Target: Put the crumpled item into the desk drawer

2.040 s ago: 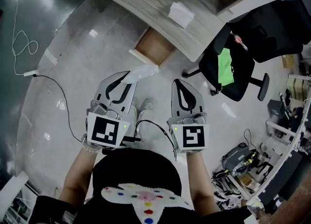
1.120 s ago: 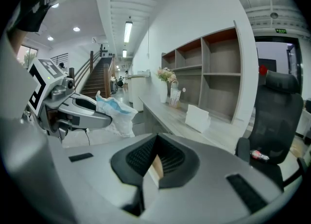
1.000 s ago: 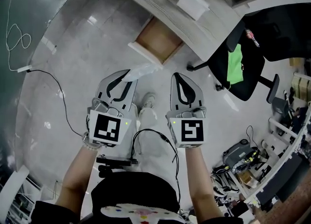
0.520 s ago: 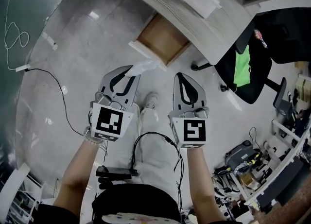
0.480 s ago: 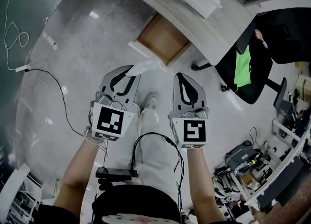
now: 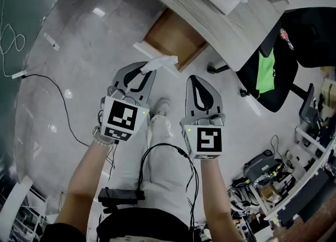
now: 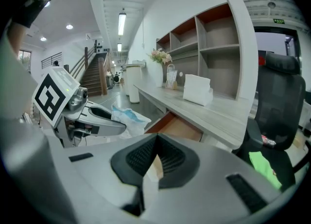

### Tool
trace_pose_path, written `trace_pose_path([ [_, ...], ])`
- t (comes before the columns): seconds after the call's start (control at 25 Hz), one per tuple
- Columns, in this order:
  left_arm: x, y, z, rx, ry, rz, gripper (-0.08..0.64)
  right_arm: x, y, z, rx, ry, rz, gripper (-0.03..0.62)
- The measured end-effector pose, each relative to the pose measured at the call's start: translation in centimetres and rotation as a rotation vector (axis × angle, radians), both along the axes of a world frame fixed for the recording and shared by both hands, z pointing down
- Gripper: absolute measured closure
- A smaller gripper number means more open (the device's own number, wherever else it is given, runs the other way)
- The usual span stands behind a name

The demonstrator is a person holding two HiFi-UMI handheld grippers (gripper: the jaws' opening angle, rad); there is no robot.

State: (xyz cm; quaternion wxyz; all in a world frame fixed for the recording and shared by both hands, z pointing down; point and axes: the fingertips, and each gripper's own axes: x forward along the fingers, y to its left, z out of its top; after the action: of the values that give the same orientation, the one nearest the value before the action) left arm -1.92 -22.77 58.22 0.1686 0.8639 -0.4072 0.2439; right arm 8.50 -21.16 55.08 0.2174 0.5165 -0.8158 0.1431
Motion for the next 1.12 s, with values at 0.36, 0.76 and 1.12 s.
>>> trace_pose_path([
  [0.36,1.2,-3.1,4.0,-0.032,-0.007,0.016,0.495,0.0,-0.7,2.2,-0.009,0.014,-0.017,0.588],
  [0.76,2.9,-5.7,7.7,-0.145,0.034,0.020,0.495,-0.1,-1.2,4.1,-0.018,0.023,-0.022,0.588],
  [1.12,4.3,-5.6,9.8,-0.208,0.013,0.085,0.494,-0.7,-0.7,4.7,-0.045,0.020,-0.037,0.588],
])
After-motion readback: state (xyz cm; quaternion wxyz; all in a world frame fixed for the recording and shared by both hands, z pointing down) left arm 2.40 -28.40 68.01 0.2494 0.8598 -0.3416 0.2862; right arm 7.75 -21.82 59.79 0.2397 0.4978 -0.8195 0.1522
